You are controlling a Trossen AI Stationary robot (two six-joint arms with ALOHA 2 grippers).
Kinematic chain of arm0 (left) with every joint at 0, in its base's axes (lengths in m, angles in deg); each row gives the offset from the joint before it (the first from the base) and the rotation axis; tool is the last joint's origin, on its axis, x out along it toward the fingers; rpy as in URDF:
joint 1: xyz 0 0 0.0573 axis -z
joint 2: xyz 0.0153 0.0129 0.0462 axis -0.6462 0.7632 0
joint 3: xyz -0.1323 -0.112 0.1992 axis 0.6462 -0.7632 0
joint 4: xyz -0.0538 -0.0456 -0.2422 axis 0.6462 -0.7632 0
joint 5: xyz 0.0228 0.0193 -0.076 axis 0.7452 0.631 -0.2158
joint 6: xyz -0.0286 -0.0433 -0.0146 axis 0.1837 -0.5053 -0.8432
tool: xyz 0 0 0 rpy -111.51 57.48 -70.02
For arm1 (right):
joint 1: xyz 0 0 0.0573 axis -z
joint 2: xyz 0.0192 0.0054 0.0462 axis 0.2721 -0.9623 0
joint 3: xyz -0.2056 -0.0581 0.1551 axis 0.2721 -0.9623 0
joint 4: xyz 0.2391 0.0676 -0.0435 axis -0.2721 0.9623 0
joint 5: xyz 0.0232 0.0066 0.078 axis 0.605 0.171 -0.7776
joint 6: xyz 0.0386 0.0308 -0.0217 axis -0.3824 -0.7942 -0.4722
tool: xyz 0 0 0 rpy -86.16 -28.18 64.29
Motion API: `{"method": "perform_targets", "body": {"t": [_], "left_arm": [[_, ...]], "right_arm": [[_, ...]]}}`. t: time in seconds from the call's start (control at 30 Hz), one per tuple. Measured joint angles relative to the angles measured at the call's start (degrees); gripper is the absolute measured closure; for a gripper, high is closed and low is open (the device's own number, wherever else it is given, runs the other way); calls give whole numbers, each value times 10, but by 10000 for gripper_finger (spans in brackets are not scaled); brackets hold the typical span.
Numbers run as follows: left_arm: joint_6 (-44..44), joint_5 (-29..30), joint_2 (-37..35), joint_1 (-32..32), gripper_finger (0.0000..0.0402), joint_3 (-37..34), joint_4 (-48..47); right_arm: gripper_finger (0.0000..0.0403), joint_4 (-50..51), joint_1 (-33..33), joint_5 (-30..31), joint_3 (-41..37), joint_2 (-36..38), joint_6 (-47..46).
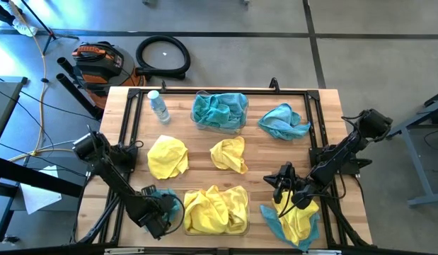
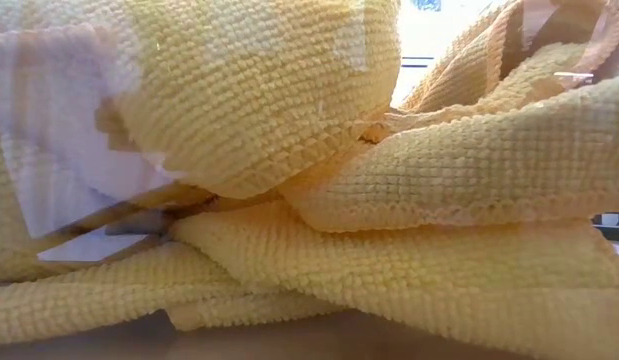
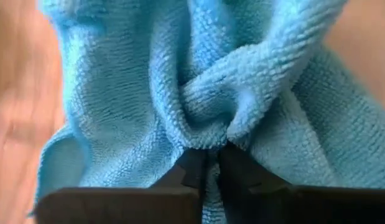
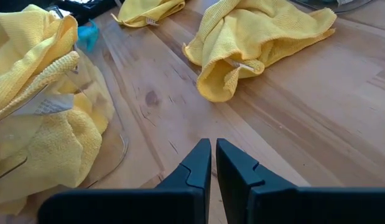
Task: Sort microfiber towel by color & place in baskets
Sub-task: Put the blue towel into the top transparent bin
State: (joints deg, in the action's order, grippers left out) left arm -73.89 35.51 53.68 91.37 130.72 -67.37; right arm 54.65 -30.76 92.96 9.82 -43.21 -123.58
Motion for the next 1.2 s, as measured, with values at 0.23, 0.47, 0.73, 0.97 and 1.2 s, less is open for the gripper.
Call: {"method": "perform_targets", "body": {"t": [0.23, 0.47, 0.73, 0.97, 1.2], "left_arm": [[-15, 55, -71, -1, 397, 58, -214], [16, 237, -155, -34, 400, 119, -307], [238, 373, -182, -191, 401, 152, -283], [534, 372, -182, -357, 401, 176, -79], [782, 274, -164, -488, 401, 177, 196]], "right_arm": [[382, 0, 0, 2, 0, 0, 0], [382, 0, 4, 3, 0, 0, 4], [382, 0, 5, 4, 0, 0, 15], [382, 0, 12, 4, 0, 0, 15], [382, 0, 17, 4, 0, 0, 15]]}}
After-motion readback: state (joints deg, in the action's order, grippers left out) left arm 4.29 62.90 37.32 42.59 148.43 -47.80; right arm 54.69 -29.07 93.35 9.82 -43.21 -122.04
